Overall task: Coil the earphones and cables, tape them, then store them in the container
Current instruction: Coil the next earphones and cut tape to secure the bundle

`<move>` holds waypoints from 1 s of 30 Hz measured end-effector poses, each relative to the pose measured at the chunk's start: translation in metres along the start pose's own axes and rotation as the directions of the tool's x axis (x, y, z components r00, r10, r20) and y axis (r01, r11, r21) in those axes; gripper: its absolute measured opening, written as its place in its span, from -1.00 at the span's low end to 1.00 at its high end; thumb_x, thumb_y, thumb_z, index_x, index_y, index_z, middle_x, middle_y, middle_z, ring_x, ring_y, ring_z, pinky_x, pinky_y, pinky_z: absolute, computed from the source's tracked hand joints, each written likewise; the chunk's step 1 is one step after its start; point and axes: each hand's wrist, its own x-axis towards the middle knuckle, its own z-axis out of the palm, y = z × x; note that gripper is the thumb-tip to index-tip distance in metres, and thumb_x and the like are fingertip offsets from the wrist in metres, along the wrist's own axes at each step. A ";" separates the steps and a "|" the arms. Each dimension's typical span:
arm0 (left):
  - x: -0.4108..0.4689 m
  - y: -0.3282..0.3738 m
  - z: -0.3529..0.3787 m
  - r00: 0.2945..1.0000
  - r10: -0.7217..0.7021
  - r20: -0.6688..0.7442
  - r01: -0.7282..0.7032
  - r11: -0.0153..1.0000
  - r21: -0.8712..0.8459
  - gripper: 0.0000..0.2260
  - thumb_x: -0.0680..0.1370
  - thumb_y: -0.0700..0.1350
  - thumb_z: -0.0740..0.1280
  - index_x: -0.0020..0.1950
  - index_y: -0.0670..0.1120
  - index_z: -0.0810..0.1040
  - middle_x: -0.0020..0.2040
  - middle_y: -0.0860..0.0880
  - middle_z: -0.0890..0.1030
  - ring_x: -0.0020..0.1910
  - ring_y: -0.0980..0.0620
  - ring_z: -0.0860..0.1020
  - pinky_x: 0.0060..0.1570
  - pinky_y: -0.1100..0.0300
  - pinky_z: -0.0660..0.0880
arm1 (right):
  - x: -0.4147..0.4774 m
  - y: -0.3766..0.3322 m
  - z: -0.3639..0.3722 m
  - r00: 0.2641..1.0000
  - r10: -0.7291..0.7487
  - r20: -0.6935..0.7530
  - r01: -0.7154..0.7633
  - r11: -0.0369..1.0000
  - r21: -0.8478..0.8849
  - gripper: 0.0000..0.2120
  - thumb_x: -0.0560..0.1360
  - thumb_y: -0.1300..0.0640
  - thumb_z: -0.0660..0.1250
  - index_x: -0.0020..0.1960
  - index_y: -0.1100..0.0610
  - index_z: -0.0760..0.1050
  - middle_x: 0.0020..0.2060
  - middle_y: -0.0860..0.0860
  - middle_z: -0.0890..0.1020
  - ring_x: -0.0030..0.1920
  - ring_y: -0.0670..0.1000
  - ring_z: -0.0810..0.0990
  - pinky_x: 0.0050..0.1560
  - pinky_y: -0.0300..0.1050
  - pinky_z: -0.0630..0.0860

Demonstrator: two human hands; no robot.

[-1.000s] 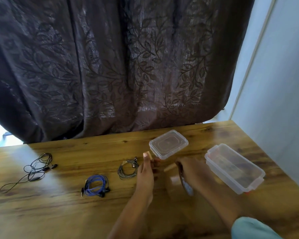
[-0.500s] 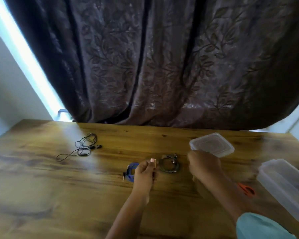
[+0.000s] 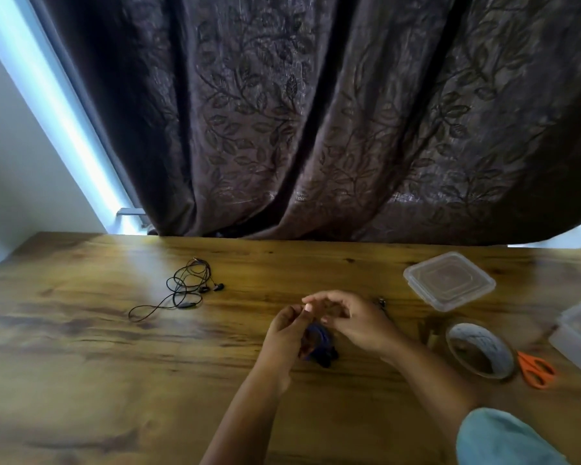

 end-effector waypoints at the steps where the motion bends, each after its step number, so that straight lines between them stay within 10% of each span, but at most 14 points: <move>1: 0.002 -0.001 -0.003 1.000 -0.009 0.023 0.009 1.000 0.021 -0.76 0.52 0.05 0.33 0.07 -0.08 0.57 0.00 -0.14 0.65 -0.03 -0.10 0.62 -0.07 0.03 0.56 | 0.002 0.001 0.002 1.000 -0.008 -0.026 0.007 1.000 -0.017 -0.72 0.54 0.21 0.31 0.09 -0.15 0.58 0.08 -0.24 0.60 0.11 -0.29 0.51 -0.08 -0.43 0.48; 6: 0.005 -0.004 -0.014 0.991 -0.050 0.122 0.040 0.996 0.080 -0.77 0.52 0.07 0.32 0.01 -0.07 0.58 -0.21 -0.04 0.62 -0.27 0.06 0.56 -0.30 0.22 0.46 | 0.004 0.007 0.007 0.993 -0.013 -0.117 -0.008 0.985 -0.174 -0.92 0.47 0.04 0.42 -0.04 -0.04 0.60 -0.10 -0.18 0.63 -0.02 -0.19 0.57 -0.03 -0.20 0.52; 14: 0.021 0.002 -0.013 0.980 0.146 0.132 -0.179 0.940 0.292 -0.79 0.49 0.09 0.35 -0.10 -0.05 0.58 -0.08 -0.18 0.65 -0.01 -0.23 0.60 0.08 -0.18 0.53 | 0.000 0.008 0.003 0.974 0.017 -0.224 -0.050 0.989 -0.142 -0.93 0.47 0.11 0.41 -0.14 -0.03 0.53 -0.22 -0.13 0.61 -0.26 -0.24 0.55 -0.34 -0.42 0.37; 20: 0.024 0.008 -0.025 0.967 0.099 0.235 -0.177 0.923 0.341 -0.82 0.55 -0.01 0.29 0.02 -0.09 0.55 -0.04 -0.13 0.64 -0.04 -0.08 0.63 0.01 0.04 0.59 | 0.003 0.005 0.004 0.985 -0.026 -0.171 -0.010 0.978 -0.209 -0.86 0.47 0.18 0.41 -0.21 0.02 0.50 -0.25 -0.07 0.61 -0.33 -0.24 0.57 -0.36 -0.33 0.51; 24: 0.028 0.003 -0.044 0.985 0.171 0.026 -0.171 0.932 0.321 -0.89 0.52 -0.05 0.35 0.00 -0.05 0.56 -0.08 -0.06 0.62 -0.08 -0.03 0.58 -0.12 0.14 0.54 | 0.001 0.015 0.000 0.959 0.021 -0.283 -0.052 0.993 -0.102 -0.91 0.48 0.22 0.38 -0.15 0.11 0.48 -0.15 -0.02 0.64 -0.23 -0.10 0.64 -0.34 -0.28 0.56; 30: 0.037 -0.007 -0.049 0.977 0.210 -0.026 -0.095 0.543 0.834 -0.58 0.41 0.19 0.40 0.17 0.04 0.45 0.05 0.07 0.56 0.01 0.07 0.55 -0.10 0.20 0.52 | 0.000 0.028 0.014 0.942 0.131 -0.308 -0.137 0.991 0.003 -0.92 0.50 0.26 0.35 -0.12 0.13 0.47 -0.20 0.05 0.65 -0.29 -0.03 0.67 -0.29 -0.17 0.63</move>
